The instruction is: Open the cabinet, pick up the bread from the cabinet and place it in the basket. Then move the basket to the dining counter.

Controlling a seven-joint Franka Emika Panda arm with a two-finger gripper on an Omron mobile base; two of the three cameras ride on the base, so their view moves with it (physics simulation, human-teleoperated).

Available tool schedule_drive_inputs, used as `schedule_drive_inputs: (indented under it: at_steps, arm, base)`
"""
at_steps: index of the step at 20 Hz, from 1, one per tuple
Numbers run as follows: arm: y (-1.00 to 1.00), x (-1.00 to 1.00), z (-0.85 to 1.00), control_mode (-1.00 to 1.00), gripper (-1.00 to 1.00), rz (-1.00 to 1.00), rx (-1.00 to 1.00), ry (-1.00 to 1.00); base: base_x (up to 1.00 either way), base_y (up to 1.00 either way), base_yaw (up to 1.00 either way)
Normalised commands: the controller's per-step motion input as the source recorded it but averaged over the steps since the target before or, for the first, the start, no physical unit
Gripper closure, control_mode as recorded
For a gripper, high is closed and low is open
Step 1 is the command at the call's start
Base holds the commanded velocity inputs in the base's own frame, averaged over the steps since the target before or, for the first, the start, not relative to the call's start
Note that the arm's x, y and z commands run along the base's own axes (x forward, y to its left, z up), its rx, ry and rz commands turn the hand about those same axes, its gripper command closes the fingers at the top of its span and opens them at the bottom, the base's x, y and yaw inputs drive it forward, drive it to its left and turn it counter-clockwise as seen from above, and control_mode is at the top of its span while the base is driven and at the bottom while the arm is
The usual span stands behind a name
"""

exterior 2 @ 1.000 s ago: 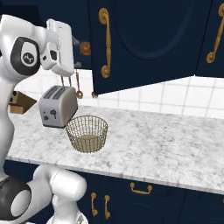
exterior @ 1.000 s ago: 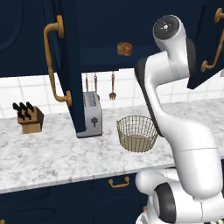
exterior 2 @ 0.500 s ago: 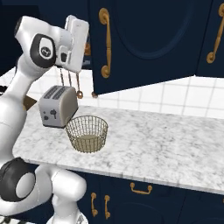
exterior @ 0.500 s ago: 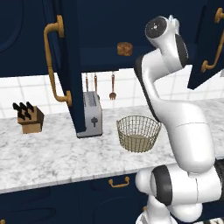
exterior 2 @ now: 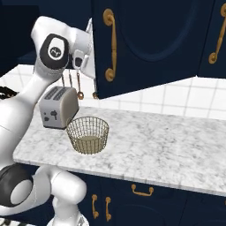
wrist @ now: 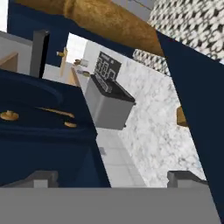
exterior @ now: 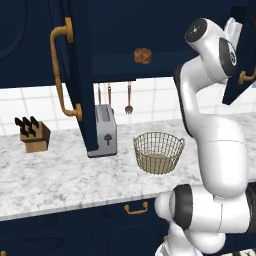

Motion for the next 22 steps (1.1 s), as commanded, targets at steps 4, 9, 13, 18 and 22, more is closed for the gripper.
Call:
schedule_drive_inputs:
  at_steps: [4,9,13,18,22]
  arm:
    - [-0.54,-0.57,-0.02,-1.0,-1.0,-0.47,0.06,-0.14]
    - [-0.68,-0.31,-0.07,-1.0,-1.0,-0.51,0.0,-0.13]
    - [-0.99,-0.24,-0.03,-1.0,-1.0,-0.36,0.0,-0.17]
    - [-0.96,-0.3,-0.06,-1.0,-1.0,-0.19,0.02,-0.17]
    - [-0.21,-0.32,-0.22,-1.0,-1.0,0.03,0.04,-0.16]
  base:
    - [0.0,0.0,0.0]
    - [0.0,0.0,0.0]
    - [0.0,0.0,0.0]
    - [0.0,0.0,0.0]
    - [0.0,0.0,0.0]
